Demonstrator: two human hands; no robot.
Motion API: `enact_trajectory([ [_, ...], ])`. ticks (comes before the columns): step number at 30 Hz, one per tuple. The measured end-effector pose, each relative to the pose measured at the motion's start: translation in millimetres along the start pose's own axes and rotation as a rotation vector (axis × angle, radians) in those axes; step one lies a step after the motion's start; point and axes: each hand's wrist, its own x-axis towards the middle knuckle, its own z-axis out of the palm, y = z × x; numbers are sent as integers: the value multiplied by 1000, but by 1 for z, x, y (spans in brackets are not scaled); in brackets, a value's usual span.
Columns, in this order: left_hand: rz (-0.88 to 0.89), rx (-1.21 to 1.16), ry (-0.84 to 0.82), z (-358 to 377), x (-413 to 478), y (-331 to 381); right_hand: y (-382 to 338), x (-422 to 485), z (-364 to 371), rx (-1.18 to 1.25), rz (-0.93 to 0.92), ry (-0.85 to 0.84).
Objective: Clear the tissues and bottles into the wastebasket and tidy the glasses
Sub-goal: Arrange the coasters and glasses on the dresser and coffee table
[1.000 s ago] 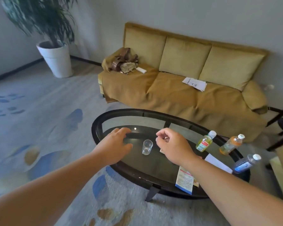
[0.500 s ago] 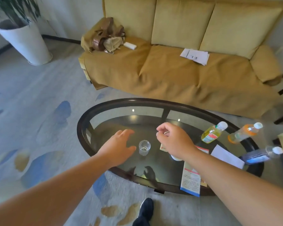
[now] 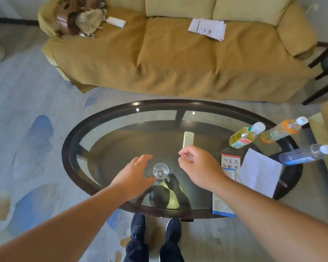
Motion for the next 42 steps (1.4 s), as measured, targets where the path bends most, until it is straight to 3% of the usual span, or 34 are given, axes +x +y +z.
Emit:
enact_trajectory([
  [10,-57,-57,-166,68,60,-69,52,36,63,87,114,50],
  [18,-30,-125,-164,118,100,-94,89,59,95,165,169,43],
  [32,28,-261,16,153,116,-87,116,73,107,175,182,26],
  [42,75,-222,59,93,86,-13,79,52,38,188,98,127],
])
